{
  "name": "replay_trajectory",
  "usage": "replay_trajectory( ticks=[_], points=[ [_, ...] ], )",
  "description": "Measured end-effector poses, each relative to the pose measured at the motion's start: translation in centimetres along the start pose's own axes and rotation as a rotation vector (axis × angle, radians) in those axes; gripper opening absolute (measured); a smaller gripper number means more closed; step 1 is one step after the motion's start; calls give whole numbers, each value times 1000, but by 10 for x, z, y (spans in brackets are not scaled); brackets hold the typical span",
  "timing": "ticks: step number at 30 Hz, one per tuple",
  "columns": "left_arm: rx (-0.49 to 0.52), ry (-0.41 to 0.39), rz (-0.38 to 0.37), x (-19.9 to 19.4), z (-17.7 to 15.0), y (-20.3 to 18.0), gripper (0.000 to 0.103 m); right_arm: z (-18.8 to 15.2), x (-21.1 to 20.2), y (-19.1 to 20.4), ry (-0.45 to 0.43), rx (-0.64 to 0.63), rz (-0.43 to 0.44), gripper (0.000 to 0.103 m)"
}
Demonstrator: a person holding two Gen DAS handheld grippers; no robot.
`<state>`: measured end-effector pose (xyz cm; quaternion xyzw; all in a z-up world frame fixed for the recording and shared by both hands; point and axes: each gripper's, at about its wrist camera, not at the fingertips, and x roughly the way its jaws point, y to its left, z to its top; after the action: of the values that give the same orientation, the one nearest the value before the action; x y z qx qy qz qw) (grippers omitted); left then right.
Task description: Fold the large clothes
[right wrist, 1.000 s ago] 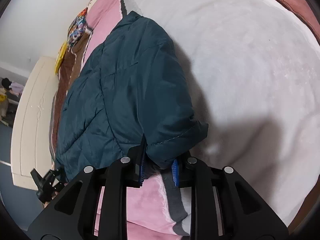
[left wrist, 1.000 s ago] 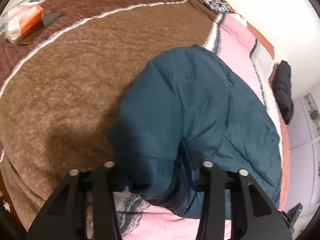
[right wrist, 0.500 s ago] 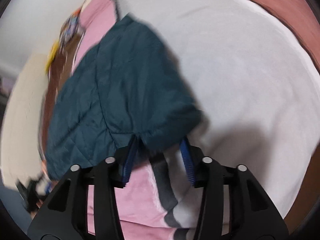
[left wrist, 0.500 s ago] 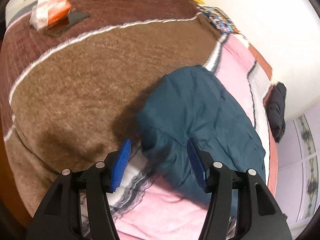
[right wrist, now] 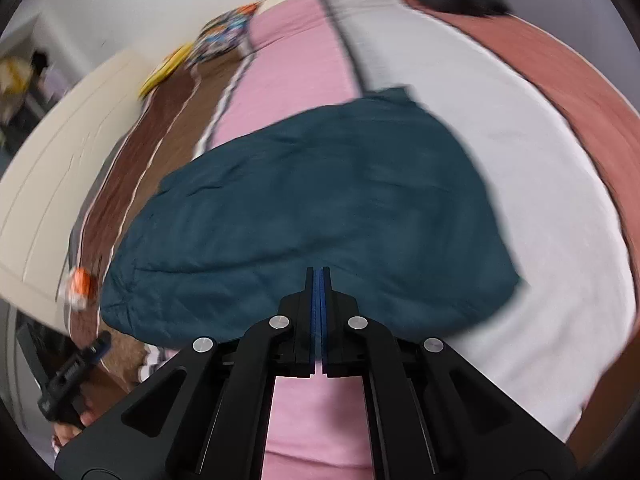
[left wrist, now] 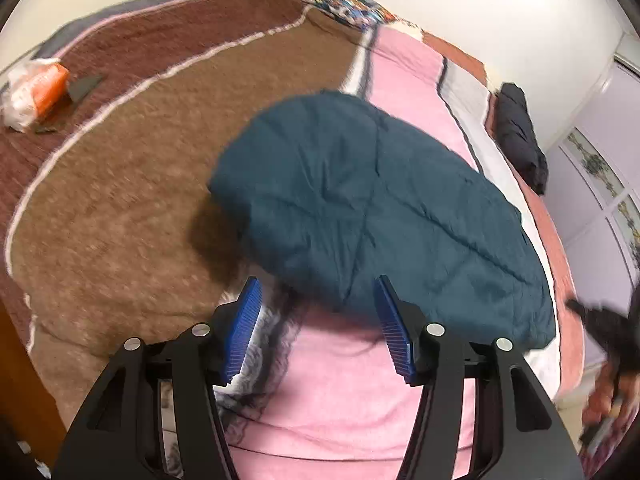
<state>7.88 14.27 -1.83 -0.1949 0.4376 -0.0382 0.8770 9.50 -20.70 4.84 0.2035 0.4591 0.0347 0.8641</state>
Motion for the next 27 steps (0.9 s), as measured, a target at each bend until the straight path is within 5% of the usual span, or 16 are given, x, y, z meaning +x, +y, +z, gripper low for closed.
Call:
replay_trajectory(
  ticks=[6,12,21,27],
  points=[
    [-2,43,-58,5,-6,8,56,49,73,72,63,-99,12,2],
    [49,63,-111,5,1,3,56,98,153,101,121,-122,-50,2],
    [113,129,-198,23,11,-13,56,122,251,80,232,-129,-115,0],
    [122,153,-241,28,11,-21,56,109,262,76,215,-164,-135,0]
  ],
)
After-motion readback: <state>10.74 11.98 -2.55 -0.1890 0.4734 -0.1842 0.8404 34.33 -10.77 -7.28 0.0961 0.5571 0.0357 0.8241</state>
